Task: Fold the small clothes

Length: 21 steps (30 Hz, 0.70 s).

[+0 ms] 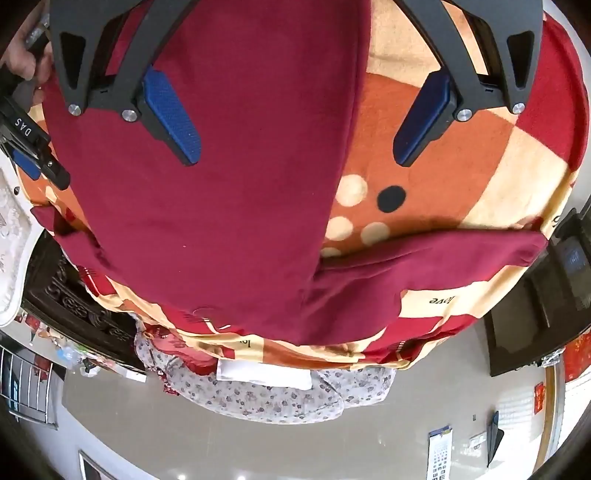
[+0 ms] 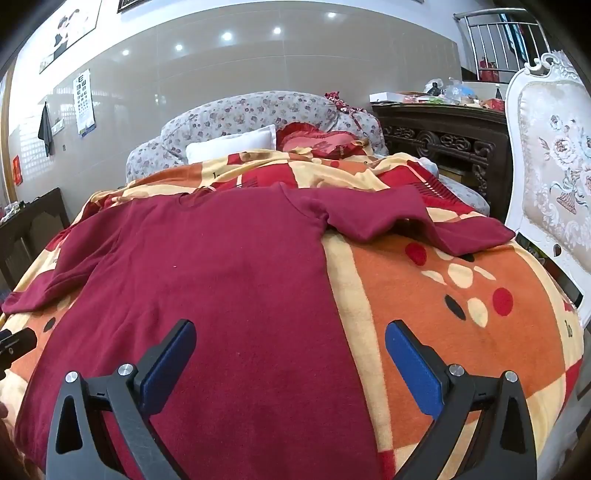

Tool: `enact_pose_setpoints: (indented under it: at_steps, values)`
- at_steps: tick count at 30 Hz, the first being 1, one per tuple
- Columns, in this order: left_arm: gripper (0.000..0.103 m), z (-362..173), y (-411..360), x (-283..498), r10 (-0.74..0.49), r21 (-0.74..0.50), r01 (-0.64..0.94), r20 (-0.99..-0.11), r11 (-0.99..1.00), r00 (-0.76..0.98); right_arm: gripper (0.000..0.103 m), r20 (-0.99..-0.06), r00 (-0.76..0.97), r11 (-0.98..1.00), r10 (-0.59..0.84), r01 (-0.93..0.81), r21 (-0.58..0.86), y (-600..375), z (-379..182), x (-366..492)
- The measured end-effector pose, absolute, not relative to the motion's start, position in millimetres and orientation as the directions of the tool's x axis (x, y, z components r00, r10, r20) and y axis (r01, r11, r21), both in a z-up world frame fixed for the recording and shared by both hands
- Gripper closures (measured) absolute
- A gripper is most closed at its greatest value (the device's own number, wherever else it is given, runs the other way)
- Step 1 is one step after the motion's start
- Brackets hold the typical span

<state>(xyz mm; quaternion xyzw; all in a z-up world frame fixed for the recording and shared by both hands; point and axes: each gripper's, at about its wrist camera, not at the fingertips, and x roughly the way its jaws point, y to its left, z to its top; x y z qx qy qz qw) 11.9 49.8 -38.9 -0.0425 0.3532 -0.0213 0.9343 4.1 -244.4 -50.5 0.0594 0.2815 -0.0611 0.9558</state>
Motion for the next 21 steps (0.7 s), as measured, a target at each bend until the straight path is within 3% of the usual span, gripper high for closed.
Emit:
enact_pose_setpoints:
  at_steps: [12,21]
  values:
    - [0.0,-46,46,23,-0.054,-0.087,-0.008,-0.685,0.996,0.726,0.0,-0.546,0.833,0.986,-0.088,0.151,0.071,-245,-51,4]
    - [0.0,-21,50,38,-0.055,-0.112,-0.018,-0.616,0.994,0.786,0.0,-0.549,0.829,0.988,-0.108,0.153,0.038,-239,-54,6]
